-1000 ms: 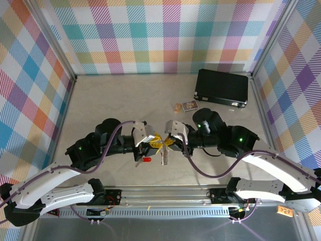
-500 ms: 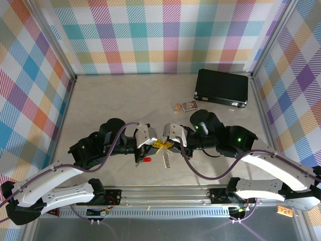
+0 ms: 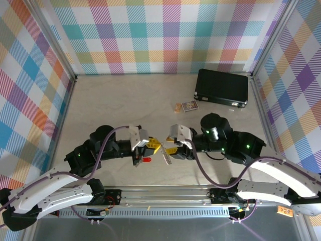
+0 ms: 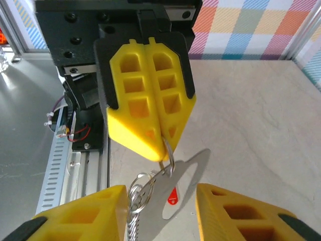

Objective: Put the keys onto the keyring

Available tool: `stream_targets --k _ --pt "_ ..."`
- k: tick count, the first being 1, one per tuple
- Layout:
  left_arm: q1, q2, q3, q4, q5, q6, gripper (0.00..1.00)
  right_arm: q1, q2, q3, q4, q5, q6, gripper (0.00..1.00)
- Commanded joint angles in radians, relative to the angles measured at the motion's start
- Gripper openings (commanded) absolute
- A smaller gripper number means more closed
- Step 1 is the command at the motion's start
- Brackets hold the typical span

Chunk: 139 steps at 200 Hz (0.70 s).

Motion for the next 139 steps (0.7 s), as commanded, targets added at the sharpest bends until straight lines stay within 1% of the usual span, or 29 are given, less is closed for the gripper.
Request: stream_targets --k 1,22,37,53,74,92,139 --pt "-0.007 -0.038 -0.028 0.167 0.010 -0.041 0.00 0.005 -0.045 -0.027 0.104 0.026 0.037 0.37" --pt "-0.007 -0.055 -0.054 0.229 0.050 -0.044 0.00 0.005 -0.068 -0.059 0.131 0.052 0.042 0.25" --pt "-0.008 -0.064 -0.074 0.284 0.081 -0.055 0.00 0.004 -0.076 -0.077 0.155 0.050 0.049 0.20" --pt "-0.008 -0.071 -0.094 0.348 0.101 -0.075 0.00 0.003 -0.083 -0.090 0.175 0.043 0.053 0.19" --pt "-0.008 -0.067 -0.106 0.394 0.115 -0.092 0.00 0.005 -0.092 -0.101 0.194 0.013 0.049 0.22" --pt "-0.008 -0.059 -0.108 0.407 0.120 -0.096 0.00 0.003 -0.092 -0.107 0.209 -0.012 0.044 0.24" --pt "-0.008 -0.049 -0.122 0.435 0.121 -0.108 0.00 0.004 -0.103 -0.151 0.282 -0.090 0.050 0.26"
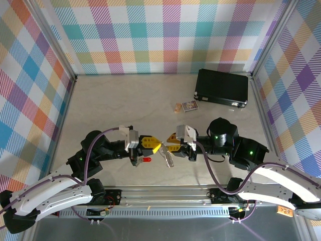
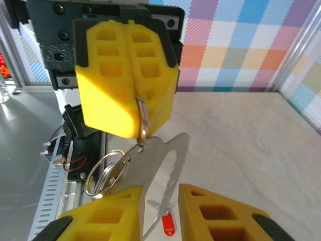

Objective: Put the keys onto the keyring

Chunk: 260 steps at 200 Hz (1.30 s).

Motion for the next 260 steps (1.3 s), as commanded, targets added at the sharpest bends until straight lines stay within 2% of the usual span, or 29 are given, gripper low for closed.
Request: stream_targets --k 1,62,178,260 --pt "-0.008 -0.005 -0.014 0.080 0.023 -0.020 0.00 0.003 -0.021 -0.025 0.085 -0.070 0.010 0.26" --pt "-0.008 0.018 -0.011 0.099 0.065 -0.031 0.00 0.004 -0.028 -0.077 0.186 -0.113 0.042 0.27" --pt "-0.008 0.037 -0.069 0.258 0.106 -0.127 0.00 0.004 -0.091 -0.206 0.425 -0.095 0.118 0.27" --pt "-0.008 0.031 -0.085 0.272 0.100 -0.133 0.00 0.003 -0.119 -0.244 0.491 -0.084 0.134 0.23"
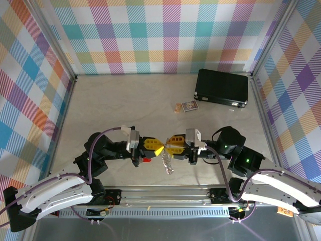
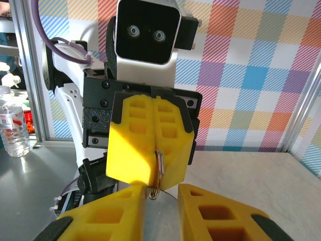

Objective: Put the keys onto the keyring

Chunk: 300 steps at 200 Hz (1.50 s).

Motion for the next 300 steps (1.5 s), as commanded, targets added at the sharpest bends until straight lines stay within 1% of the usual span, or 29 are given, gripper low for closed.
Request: stream_targets --k 1,43,79,101,120,137,149,188,205,236,273,300 --pt "-0.008 -0.007 -0.012 0.062 0.018 -0.012 0.00 0.004 -0.005 -0.013 0.066 0.001 0.020 0.22" --pt "-0.008 -0.011 -0.010 0.053 0.018 -0.011 0.00 0.003 0.023 0.004 0.052 -0.008 0.016 0.12" --pt "-0.009 -0.026 -0.020 0.038 0.009 -0.015 0.00 0.004 0.039 0.021 0.016 -0.008 0.006 0.00" --pt "-0.007 -0.028 -0.011 -0.012 -0.008 -0.002 0.00 0.004 0.040 0.046 -0.038 0.006 -0.023 0.00" --pt "-0.008 -0.038 0.019 -0.131 -0.052 0.045 0.00 0.003 0.047 0.091 -0.128 0.032 -0.065 0.00" --pt "-0.008 -0.046 0.060 -0.277 -0.101 0.107 0.11 0.004 0.059 0.136 -0.228 0.062 -0.111 0.00" --pt "-0.008 -0.049 0.085 -0.362 -0.133 0.144 0.16 0.004 0.074 0.179 -0.306 0.083 -0.143 0.00" --pt "-0.008 -0.036 0.151 -0.518 -0.170 0.207 0.20 0.004 0.145 0.291 -0.482 0.106 -0.209 0.00" --pt "-0.008 -0.025 0.176 -0.552 -0.174 0.221 0.22 0.004 0.175 0.327 -0.531 0.106 -0.226 0.00" --pt "-0.008 -0.013 0.190 -0.553 -0.166 0.222 0.28 0.005 0.204 0.364 -0.587 0.094 -0.248 0.00" --pt "-0.008 0.007 0.191 -0.540 -0.159 0.224 0.27 0.005 0.218 0.386 -0.619 0.054 -0.258 0.00" --pt "-0.008 0.030 0.210 -0.548 -0.158 0.235 0.22 0.006 0.230 0.395 -0.626 0.025 -0.258 0.00"
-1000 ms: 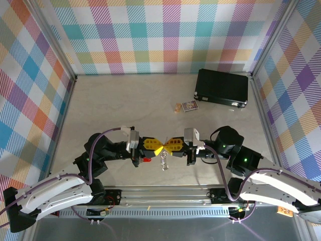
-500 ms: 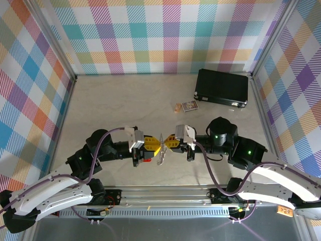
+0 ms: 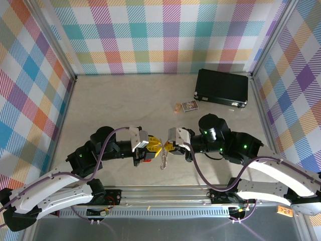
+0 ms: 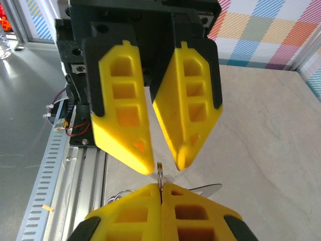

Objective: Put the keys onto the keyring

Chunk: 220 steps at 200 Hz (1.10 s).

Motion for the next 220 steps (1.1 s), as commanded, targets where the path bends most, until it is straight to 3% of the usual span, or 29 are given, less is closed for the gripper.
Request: stream_targets --k 1,85,127,159,220 --pt "-0.008 0.013 0.049 -0.010 0.001 0.020 0.22 0.006 0.008 0.046 -0.012 -0.052 -0.019 0.00" --pt "-0.009 0.012 0.045 -0.013 0.021 0.018 0.00 0.017 0.034 0.055 -0.019 -0.058 -0.022 0.00" --pt "-0.008 -0.031 0.002 0.071 0.021 -0.018 0.00 0.018 0.002 0.032 0.022 -0.057 0.005 0.00" --pt "-0.008 -0.072 -0.049 0.175 0.033 -0.061 0.00 0.018 -0.067 -0.035 0.125 -0.036 0.064 0.26" --pt "-0.008 -0.088 -0.099 0.328 0.100 -0.119 0.00 0.018 -0.163 -0.140 0.272 -0.024 0.155 0.30"
